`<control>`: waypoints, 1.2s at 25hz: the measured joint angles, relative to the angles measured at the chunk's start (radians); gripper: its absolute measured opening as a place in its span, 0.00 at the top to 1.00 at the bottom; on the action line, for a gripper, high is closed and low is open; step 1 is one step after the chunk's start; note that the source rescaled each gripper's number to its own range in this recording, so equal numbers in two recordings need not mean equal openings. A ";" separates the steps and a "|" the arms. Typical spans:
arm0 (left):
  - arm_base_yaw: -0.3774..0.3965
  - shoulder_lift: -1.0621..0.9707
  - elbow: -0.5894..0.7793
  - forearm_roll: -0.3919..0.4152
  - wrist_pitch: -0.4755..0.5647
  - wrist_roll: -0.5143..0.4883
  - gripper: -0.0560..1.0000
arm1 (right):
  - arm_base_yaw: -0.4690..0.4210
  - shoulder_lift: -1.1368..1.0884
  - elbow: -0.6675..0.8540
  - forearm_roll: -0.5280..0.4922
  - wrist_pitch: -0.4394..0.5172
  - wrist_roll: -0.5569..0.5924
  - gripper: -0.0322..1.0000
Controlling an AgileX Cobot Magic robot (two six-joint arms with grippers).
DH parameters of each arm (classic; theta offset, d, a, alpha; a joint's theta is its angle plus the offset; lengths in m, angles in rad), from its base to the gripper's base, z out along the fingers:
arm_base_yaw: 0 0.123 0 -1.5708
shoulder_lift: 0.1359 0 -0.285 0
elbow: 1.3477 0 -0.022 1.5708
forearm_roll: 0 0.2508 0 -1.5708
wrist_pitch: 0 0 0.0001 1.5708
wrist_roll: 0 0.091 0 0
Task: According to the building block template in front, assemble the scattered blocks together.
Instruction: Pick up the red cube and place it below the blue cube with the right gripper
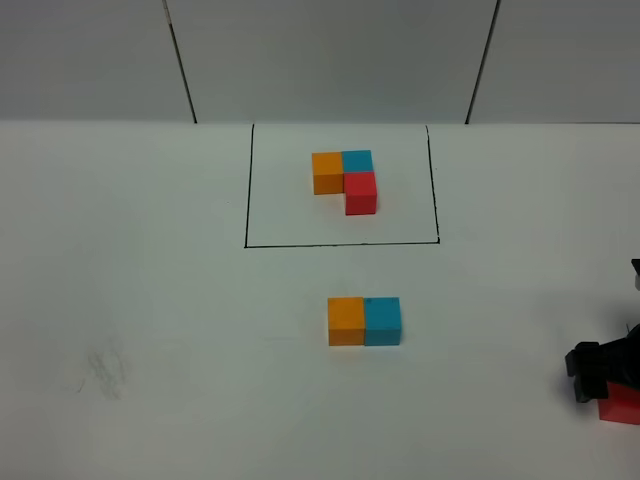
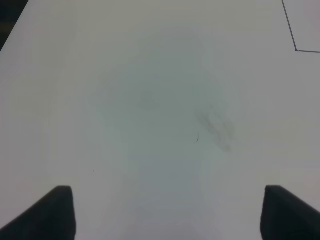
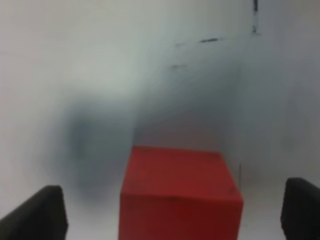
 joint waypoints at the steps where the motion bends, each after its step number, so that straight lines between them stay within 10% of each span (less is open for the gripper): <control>1: 0.000 0.000 0.000 0.000 0.000 0.000 0.33 | 0.000 0.003 0.003 0.000 -0.006 0.000 0.24; 7: 0.000 0.000 0.000 0.000 0.000 0.000 0.33 | 0.000 0.025 0.004 0.003 -0.005 0.000 0.79; 18: 0.000 0.000 0.000 0.000 0.000 -0.001 0.33 | 0.134 -0.110 0.005 0.033 0.069 -0.006 0.77; 30: 0.000 0.000 0.000 0.000 0.000 0.000 0.33 | 0.524 -0.147 -0.011 0.187 0.039 0.370 0.77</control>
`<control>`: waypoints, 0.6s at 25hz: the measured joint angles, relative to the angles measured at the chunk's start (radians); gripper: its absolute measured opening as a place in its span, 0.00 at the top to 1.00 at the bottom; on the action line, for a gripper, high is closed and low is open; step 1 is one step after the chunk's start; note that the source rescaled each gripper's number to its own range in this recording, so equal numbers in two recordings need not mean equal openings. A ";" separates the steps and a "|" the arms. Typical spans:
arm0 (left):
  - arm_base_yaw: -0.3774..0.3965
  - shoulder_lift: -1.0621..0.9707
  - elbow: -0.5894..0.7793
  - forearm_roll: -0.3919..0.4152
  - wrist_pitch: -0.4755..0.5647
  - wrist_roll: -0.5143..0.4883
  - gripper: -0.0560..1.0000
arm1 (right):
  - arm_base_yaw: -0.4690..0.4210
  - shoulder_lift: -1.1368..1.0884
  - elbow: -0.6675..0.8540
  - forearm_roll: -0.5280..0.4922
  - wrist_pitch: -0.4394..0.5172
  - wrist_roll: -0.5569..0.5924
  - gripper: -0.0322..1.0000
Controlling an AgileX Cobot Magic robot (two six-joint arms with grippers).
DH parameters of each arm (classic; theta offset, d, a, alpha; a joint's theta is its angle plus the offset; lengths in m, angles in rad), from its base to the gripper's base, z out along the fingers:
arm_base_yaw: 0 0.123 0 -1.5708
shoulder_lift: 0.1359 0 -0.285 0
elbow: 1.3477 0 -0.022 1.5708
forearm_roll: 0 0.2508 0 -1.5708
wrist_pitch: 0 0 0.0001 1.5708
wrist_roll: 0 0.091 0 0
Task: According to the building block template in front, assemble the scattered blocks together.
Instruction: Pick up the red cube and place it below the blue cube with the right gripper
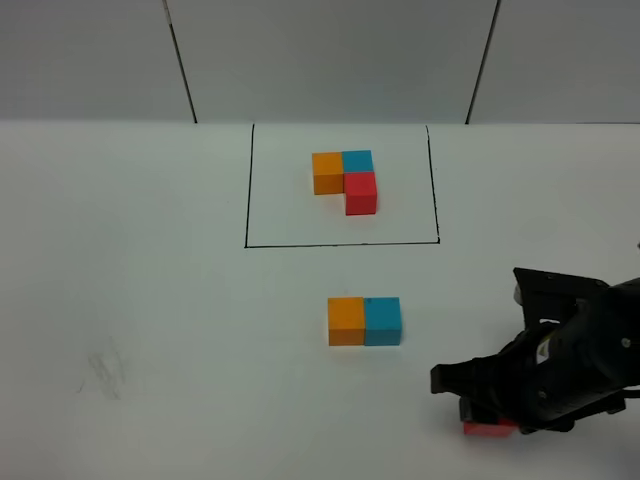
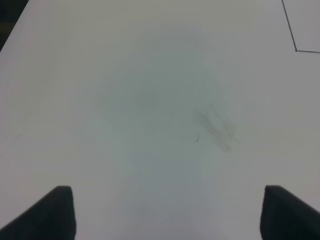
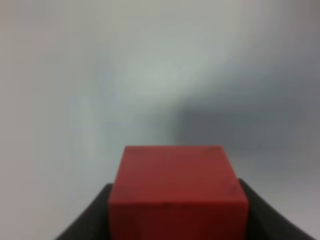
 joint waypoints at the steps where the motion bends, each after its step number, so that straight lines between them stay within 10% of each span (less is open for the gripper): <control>1: 0.000 0.000 0.000 0.000 0.000 0.000 0.33 | 0.027 0.011 -0.012 -0.027 0.011 0.077 0.77; 8: 0.000 0.000 0.000 0.000 0.000 0.000 0.33 | 0.204 0.147 -0.186 -0.329 0.179 0.540 0.77; 15: 0.000 0.000 0.000 0.000 0.000 0.000 0.33 | 0.275 0.257 -0.324 -0.365 0.189 0.576 0.77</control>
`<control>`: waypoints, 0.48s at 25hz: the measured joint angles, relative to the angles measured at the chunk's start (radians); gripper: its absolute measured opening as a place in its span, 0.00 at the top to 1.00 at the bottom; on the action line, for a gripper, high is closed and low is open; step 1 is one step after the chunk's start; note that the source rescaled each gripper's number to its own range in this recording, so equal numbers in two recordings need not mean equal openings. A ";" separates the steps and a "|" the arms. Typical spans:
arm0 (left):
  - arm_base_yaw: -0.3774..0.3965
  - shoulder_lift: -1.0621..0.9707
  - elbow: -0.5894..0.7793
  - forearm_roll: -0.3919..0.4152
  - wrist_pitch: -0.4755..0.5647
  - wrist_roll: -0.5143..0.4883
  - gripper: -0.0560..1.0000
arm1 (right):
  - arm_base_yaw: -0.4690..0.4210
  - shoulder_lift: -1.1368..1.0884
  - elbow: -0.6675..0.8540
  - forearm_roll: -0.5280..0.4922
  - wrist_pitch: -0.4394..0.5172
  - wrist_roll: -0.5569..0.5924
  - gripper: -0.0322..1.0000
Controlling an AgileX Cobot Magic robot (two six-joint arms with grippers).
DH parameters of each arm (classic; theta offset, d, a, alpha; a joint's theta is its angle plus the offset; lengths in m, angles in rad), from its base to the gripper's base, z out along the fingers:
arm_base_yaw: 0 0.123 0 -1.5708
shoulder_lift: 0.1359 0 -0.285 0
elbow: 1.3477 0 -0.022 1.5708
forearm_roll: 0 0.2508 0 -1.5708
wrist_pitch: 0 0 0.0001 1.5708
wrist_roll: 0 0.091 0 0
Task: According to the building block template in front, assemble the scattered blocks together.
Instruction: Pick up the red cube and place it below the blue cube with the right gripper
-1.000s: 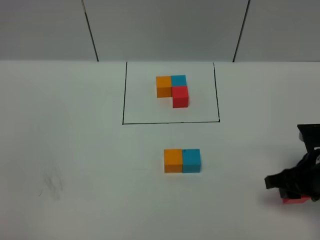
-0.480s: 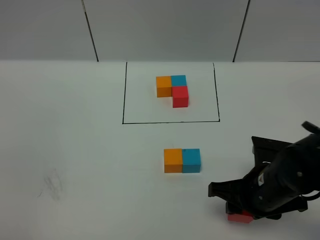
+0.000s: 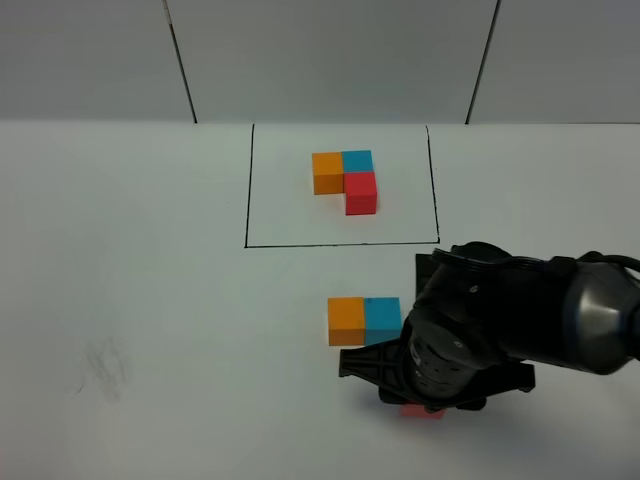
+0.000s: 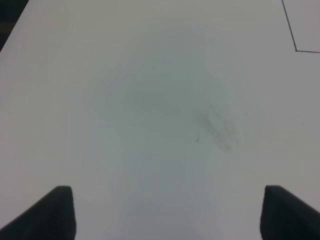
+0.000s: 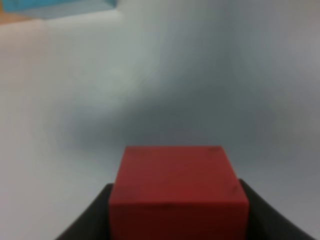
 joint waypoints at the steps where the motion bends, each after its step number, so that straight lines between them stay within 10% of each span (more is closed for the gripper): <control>1: 0.000 0.000 0.000 0.000 0.000 0.000 0.33 | 0.001 0.020 -0.020 0.013 0.000 -0.020 0.77; 12: 0.000 0.000 0.000 0.000 0.000 0.000 0.33 | 0.001 0.206 -0.189 0.125 0.022 -0.192 0.77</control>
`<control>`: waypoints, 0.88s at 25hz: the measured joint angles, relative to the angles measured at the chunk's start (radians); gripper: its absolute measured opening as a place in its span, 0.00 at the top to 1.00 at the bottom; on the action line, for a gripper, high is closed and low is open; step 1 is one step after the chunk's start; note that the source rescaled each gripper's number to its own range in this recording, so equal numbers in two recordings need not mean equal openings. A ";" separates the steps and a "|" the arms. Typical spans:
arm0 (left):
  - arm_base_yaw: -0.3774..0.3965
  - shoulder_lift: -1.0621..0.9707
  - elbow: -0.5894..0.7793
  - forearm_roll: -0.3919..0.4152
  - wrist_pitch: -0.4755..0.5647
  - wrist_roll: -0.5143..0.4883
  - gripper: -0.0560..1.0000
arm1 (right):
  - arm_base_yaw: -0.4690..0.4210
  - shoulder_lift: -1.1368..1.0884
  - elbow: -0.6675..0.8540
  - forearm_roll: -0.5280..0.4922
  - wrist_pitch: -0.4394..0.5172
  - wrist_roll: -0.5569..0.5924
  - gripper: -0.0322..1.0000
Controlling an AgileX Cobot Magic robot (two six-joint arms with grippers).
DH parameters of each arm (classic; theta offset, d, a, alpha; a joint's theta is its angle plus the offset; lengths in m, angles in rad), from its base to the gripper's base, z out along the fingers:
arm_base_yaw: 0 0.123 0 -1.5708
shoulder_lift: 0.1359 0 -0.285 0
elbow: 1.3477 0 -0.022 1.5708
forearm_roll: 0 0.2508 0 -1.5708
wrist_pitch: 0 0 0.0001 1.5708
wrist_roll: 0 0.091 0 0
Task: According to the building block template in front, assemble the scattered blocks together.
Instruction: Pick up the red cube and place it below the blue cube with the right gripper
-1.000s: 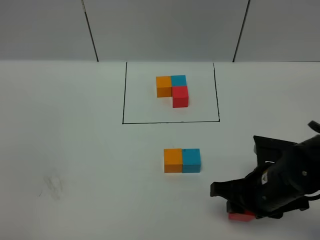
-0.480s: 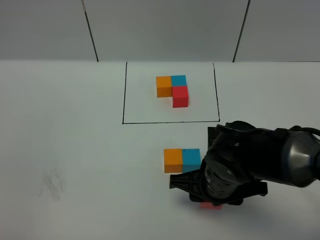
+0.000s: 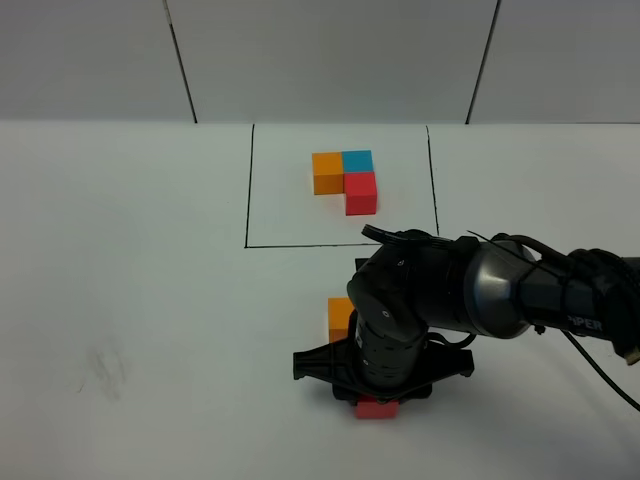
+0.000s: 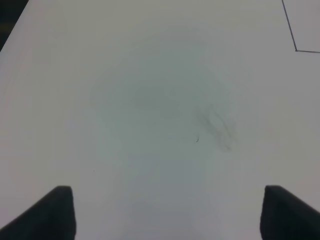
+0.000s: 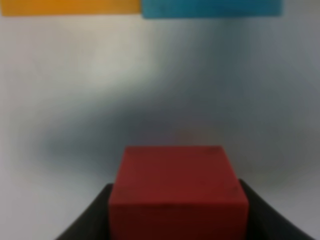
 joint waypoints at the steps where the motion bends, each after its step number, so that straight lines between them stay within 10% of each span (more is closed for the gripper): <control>1: 0.000 0.000 0.000 0.000 0.000 0.000 0.33 | 0.000 0.006 -0.004 0.000 -0.003 -0.002 0.77; 22: 0.000 0.000 0.000 0.000 0.000 0.000 0.33 | 0.000 0.043 -0.013 -0.173 -0.047 0.166 0.77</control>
